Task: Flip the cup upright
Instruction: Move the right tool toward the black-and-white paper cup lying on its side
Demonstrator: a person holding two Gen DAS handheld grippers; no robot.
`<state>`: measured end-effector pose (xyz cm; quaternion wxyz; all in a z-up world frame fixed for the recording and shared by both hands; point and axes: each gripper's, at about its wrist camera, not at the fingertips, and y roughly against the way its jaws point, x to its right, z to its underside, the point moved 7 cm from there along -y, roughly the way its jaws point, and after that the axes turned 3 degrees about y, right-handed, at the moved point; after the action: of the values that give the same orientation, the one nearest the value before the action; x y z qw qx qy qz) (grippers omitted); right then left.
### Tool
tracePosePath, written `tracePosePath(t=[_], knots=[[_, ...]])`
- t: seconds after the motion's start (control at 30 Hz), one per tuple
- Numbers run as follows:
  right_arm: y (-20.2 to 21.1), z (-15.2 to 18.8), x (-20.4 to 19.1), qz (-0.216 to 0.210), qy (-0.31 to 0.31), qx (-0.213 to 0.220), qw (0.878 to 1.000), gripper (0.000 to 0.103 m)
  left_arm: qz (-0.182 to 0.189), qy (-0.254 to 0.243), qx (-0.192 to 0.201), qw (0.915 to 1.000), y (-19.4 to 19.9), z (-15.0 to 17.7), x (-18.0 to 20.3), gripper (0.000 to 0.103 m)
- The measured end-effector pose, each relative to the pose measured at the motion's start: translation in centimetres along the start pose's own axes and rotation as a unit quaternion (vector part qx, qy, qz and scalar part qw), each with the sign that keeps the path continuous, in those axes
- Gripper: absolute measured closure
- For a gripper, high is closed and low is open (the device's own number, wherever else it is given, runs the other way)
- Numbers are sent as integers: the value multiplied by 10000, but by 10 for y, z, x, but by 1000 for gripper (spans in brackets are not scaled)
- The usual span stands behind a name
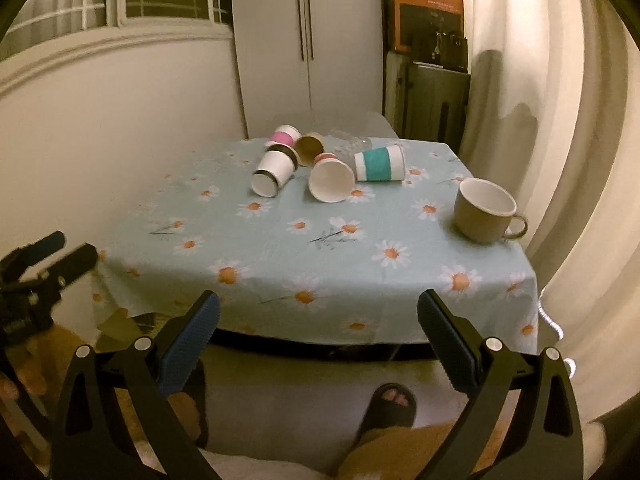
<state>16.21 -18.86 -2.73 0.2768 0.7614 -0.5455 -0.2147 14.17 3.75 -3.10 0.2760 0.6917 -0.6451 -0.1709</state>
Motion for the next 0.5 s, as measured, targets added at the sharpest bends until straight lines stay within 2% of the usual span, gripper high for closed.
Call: tracePosePath(t=[0.17, 0.5], knots=[[-48, -34, 15, -257, -165, -482, 9984, 5, 98, 430, -529, 9976, -50, -24, -17, 7], [-139, -94, 15, -226, 193, -939, 9951, 5, 93, 290, -1001, 9945, -135, -71, -14, 7]])
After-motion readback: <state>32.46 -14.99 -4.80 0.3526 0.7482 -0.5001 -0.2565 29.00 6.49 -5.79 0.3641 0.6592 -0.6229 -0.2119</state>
